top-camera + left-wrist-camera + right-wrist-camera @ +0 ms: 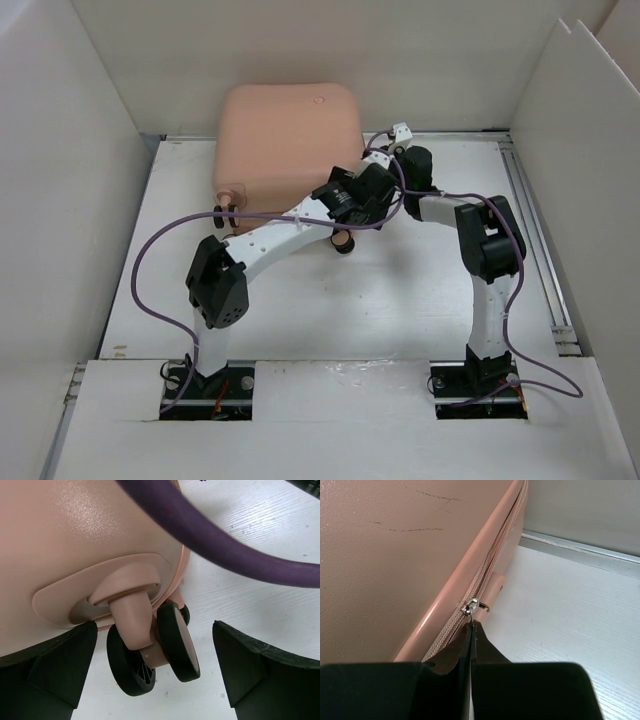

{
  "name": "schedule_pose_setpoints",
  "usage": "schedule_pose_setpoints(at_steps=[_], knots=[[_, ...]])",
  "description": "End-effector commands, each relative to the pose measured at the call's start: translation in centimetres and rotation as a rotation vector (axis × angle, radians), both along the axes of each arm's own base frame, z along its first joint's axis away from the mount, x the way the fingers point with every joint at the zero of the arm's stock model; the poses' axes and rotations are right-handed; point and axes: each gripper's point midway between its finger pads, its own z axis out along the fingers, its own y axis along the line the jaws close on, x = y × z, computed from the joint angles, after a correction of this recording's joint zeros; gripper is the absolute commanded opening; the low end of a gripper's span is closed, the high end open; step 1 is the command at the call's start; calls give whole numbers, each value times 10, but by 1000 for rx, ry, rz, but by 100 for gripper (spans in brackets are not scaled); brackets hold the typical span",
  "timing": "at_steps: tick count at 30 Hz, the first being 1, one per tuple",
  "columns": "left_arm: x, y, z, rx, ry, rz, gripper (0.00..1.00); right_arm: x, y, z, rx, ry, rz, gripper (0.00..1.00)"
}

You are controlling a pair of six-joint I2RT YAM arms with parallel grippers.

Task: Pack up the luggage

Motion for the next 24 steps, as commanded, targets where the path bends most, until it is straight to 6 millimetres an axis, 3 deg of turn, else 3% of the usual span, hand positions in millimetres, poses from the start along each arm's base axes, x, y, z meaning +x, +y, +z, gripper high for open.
schedule_pose_setpoints(at_steps=[1,2,3,4,7,11,12,14,15,16,17,18,19,20,22,24], knots=[[15,3,12,-57,0,34,91,6,-15,61,45,-145,-46,0],[19,6,11,-63,14,28,77,6,-15,61,45,-145,-46,0],[20,3,7,-70,34,6,57,6,-15,61,45,-145,-46,0],[21,2,1,-68,55,-12,23,8,-21,61,44,-145,-55,0],[27,10,-12,-40,84,-12,0,9,-24,63,55,-150,-55,0],[28,14,-16,-29,123,-75,0,8,-30,54,49,-131,-65,0],[24,16,-9,-3,120,-133,0,8,-30,54,49,-131,-65,0],[11,26,-20,64,153,-204,0,7,-36,53,47,-128,-74,0],[5,30,-7,56,127,-245,0,4,-37,54,47,-126,-74,0],[-5,32,-8,60,135,-301,0,3,-37,54,47,-126,-74,0],[-20,48,-30,135,172,-372,0,1,-38,55,48,-131,-74,0],[-30,53,-31,151,170,-430,0,-1,-39,55,37,-133,-73,0],[-45,60,-16,134,146,-490,0,-1,-40,55,36,-134,-84,0],[-60,74,-34,176,186,-527,0,-3,-42,54,34,-131,-93,0],[-72,93,-27,215,150,-565,0,0,-52,60,27,-144,-120,0],[-77,115,-39,240,175,-548,0,3,-64,55,19,-127,-163,0]])
